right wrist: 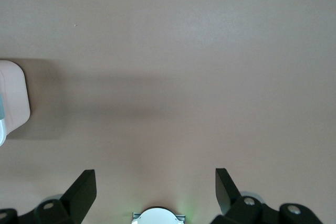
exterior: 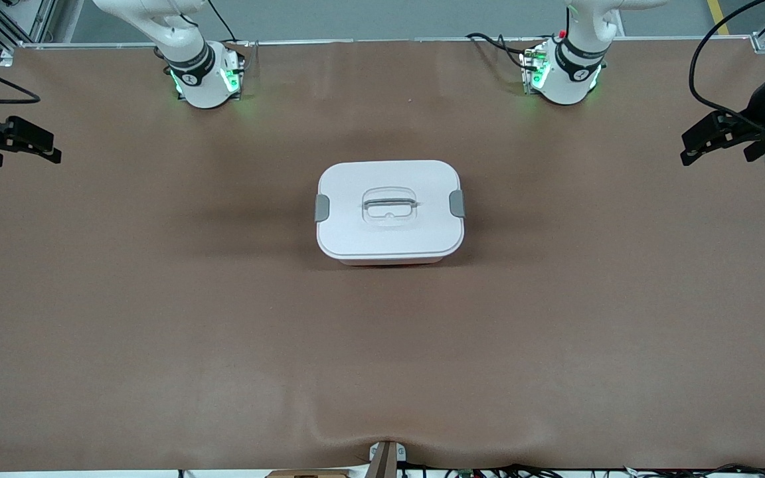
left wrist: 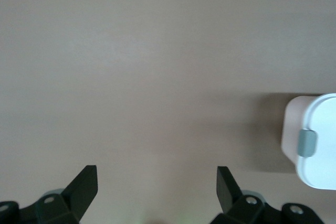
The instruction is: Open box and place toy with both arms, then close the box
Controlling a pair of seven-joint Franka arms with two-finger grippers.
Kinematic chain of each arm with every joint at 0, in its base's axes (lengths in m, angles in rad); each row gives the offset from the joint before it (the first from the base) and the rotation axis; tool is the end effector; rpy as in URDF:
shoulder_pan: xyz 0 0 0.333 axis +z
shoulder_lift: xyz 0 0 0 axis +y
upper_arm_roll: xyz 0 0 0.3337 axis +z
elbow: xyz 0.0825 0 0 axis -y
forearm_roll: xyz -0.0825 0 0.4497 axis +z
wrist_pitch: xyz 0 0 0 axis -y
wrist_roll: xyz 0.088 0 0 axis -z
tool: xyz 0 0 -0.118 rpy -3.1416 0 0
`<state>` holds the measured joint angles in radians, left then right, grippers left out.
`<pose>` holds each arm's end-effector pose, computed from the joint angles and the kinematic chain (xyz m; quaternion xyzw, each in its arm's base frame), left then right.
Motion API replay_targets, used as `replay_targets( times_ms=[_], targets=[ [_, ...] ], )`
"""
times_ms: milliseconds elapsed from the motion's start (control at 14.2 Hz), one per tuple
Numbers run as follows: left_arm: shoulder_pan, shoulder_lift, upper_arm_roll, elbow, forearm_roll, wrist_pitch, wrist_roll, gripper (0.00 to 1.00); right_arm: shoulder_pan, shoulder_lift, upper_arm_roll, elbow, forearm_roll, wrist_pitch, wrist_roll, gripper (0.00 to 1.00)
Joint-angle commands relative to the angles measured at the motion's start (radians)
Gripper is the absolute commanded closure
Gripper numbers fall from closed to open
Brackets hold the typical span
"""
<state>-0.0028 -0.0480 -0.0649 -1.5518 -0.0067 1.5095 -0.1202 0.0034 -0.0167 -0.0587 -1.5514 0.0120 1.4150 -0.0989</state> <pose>0.5968 -0.0423 0.6651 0.9997 0.0261 0.0026 0.0020 0.5958 -0.0317 0.6390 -0.9979 -0.0224 0.0592 0.0110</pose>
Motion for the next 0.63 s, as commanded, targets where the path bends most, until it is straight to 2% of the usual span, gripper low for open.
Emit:
replay_targets(
  times_ms=[0,562],
  targets=[
    [0.032,-0.018,-0.004,-0.011,-0.038,-0.003,0.005,0.0,-0.003,0.003,0.008,0.008,-0.014,-0.001,0.013,0.0],
    [0.03,-0.016,-0.01,-0.013,-0.032,-0.009,0.004,0.0,-0.005,0.012,0.008,0.01,-0.014,0.002,0.013,0.0]
  ],
)
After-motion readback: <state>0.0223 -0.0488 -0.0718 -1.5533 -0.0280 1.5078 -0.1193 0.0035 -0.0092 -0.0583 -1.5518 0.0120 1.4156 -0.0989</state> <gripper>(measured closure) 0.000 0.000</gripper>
